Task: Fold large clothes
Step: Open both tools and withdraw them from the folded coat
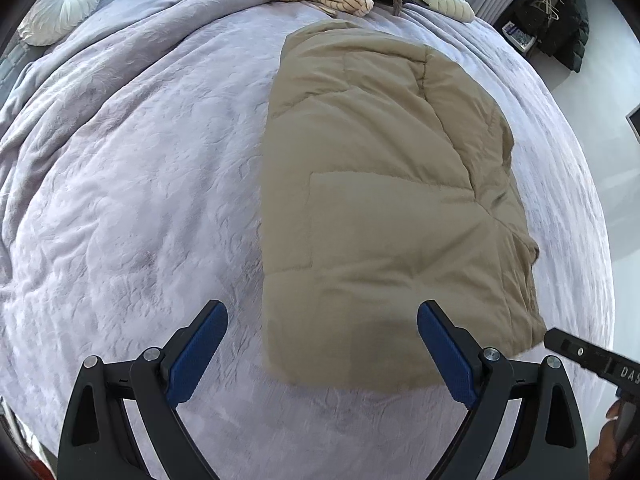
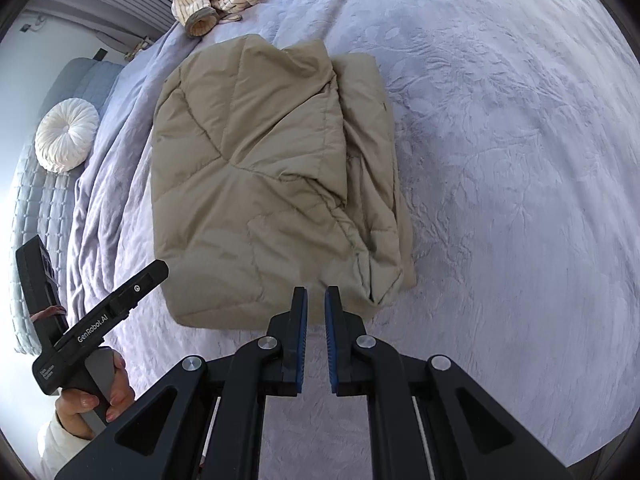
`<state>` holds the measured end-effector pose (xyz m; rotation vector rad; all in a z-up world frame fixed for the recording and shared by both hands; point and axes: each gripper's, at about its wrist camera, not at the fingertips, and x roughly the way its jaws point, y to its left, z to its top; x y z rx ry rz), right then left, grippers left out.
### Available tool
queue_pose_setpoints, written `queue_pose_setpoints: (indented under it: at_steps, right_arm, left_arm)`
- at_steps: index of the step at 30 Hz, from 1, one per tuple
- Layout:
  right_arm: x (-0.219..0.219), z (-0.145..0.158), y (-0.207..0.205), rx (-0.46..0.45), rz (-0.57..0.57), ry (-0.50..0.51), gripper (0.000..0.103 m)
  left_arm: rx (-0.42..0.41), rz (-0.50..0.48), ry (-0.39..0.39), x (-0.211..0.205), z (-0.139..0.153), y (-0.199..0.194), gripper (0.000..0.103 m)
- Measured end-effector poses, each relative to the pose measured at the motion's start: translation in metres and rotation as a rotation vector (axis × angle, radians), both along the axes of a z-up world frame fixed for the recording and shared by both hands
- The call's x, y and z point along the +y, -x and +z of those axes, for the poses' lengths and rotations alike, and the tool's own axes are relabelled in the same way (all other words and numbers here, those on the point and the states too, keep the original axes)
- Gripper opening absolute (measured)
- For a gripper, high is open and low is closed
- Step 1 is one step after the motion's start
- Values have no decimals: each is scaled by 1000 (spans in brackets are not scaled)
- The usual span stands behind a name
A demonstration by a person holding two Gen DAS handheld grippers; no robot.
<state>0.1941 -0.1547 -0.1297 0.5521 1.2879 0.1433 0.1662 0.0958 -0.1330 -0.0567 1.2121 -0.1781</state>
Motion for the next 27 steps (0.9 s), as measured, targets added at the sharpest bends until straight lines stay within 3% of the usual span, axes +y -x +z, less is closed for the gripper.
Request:
queue_pose_setpoints:
  at_steps: [9,14,18,24,26,27]
  right_arm:
    - [12,15,10,2,17,20,11]
    - [20,32,17,-29,36,62,49]
    - [27,45,21,-50,53,80,50]
    - [33,65,27,-82,58,117,64]
    - [36,74,30,-102,58,146,81]
    - [37,80,33,-120,56,169,83]
  left_arm:
    - [17,-44,-49,2,17,33,96]
    - [-7,-30,-44,6,31,51,98]
    - [-14,-23,-46,6,43,59,103]
    - [-55,4,-55,6,64,68,103]
    - [-87,-3,-90,3,75,72,103]
    - [-98,-10,-108,0,79,73,103]
